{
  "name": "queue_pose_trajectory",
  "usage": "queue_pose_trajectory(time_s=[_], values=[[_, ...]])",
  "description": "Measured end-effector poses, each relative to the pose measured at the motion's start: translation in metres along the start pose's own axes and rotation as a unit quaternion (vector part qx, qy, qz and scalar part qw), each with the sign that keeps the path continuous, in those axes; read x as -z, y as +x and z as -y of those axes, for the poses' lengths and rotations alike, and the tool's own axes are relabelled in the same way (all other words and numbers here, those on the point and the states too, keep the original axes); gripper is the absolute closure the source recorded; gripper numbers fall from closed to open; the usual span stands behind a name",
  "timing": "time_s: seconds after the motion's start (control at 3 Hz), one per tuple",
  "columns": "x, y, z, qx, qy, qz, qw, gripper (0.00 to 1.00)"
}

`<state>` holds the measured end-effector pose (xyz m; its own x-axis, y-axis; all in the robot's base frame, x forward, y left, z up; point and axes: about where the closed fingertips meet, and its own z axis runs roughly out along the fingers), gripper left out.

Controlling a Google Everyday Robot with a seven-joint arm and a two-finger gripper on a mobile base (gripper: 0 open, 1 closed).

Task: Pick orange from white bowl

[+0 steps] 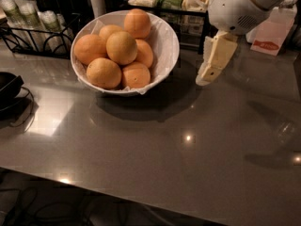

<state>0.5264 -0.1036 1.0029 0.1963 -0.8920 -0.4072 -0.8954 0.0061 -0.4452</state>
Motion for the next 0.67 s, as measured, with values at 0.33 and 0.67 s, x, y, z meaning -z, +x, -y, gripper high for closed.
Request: queue_pose_trajectory(time_s=[0.33, 0.67], values=[[-0.017, 0.003, 0.024, 0.007, 0.024, -0.002, 0.9997, 0.0], [-0.04, 0.007, 0.063, 0.023, 0.041, 0.003, 0.9989, 0.0]])
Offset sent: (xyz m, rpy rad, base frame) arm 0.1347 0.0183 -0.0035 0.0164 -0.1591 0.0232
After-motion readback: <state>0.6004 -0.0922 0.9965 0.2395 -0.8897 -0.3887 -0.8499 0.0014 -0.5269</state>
